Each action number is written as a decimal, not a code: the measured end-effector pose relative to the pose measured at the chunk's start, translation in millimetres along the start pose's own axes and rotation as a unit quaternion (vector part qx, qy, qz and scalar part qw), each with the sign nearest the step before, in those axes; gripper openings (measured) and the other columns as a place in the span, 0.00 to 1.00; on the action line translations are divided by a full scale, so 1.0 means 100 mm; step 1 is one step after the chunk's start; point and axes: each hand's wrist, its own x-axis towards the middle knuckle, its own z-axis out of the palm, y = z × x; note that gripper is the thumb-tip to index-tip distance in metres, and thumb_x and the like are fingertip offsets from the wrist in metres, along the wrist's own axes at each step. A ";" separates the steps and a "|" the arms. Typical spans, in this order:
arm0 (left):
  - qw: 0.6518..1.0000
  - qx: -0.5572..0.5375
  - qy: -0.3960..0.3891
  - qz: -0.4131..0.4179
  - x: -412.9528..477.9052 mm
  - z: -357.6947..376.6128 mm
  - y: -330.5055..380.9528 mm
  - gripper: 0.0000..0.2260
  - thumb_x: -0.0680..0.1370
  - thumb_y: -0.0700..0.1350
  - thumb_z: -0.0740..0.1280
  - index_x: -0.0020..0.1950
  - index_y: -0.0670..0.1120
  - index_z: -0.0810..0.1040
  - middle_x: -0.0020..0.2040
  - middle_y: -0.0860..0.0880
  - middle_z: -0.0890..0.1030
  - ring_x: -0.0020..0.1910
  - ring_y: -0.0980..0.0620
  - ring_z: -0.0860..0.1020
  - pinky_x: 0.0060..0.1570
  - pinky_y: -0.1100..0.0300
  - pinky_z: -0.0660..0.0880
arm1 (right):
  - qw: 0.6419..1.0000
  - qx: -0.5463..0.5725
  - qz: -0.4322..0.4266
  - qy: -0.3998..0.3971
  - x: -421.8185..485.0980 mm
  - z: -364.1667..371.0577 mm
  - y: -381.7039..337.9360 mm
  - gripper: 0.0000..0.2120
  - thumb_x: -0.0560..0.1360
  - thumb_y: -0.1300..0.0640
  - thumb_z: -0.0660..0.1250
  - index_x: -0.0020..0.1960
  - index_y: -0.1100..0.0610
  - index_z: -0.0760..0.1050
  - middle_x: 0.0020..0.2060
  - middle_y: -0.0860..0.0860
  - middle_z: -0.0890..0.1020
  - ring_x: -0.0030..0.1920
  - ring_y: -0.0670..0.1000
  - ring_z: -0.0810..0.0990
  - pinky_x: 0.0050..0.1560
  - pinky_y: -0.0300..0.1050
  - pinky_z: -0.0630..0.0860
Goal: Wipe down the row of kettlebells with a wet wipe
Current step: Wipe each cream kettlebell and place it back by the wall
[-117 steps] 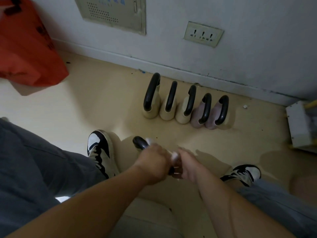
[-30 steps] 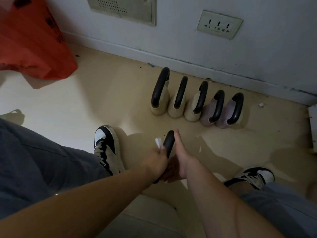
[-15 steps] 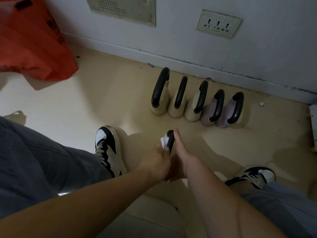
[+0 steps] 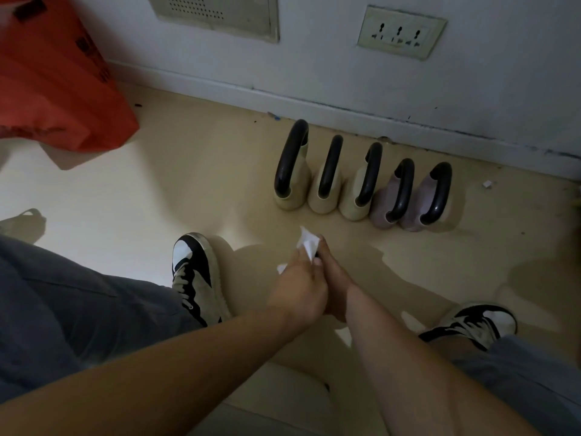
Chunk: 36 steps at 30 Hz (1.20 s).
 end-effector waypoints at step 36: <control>0.934 0.167 -0.216 -0.229 -0.55 -0.28 -0.50 0.18 0.84 0.43 0.55 0.71 0.36 0.70 0.69 0.38 0.74 0.68 0.42 0.73 0.59 0.59 0.70 | 0.993 0.105 -0.043 0.039 -0.34 0.13 0.09 0.36 0.70 0.25 0.68 0.66 0.51 0.76 0.60 0.54 0.79 0.60 0.56 0.79 0.57 0.52 0.77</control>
